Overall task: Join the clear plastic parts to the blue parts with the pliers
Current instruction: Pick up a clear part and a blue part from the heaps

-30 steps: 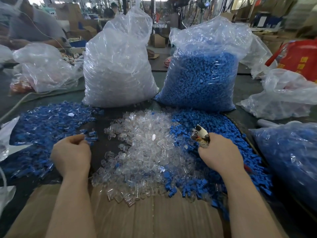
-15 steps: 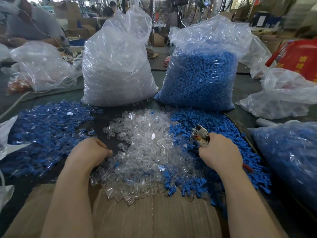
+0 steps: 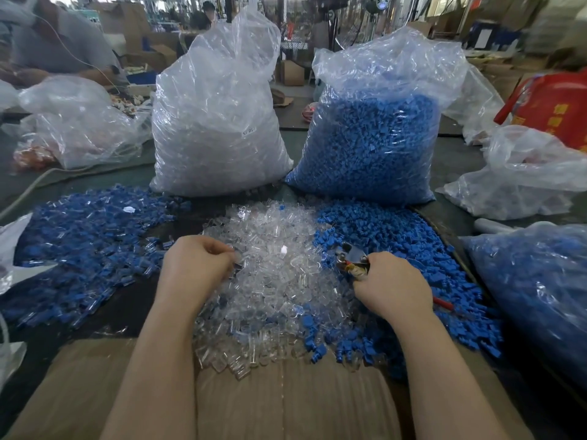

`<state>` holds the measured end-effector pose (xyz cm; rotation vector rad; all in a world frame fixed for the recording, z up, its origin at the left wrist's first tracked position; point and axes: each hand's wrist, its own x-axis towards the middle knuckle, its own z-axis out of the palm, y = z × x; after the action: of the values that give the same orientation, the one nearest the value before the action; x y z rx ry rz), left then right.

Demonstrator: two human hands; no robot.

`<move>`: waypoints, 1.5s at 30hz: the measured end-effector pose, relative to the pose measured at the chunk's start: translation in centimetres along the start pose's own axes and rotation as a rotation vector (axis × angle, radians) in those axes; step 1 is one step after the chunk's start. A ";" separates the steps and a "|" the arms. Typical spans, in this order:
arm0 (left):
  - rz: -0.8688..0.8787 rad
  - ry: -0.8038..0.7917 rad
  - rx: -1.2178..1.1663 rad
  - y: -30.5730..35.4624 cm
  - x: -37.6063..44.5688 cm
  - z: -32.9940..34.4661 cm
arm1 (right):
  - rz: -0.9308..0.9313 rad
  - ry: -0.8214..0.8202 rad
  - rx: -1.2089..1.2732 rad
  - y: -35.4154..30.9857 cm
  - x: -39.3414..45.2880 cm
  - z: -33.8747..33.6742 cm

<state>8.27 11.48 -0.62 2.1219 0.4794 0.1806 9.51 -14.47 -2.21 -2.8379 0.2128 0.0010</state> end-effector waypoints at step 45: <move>0.228 -0.065 -0.558 6.4 -4.7 7.1 | -0.247 0.366 0.786 -3.0 -1.3 -1.2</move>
<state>7.83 0.99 0.89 1.6208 0.1219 0.3323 8.66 -11.78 -0.14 -2.0387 -0.0609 -0.5328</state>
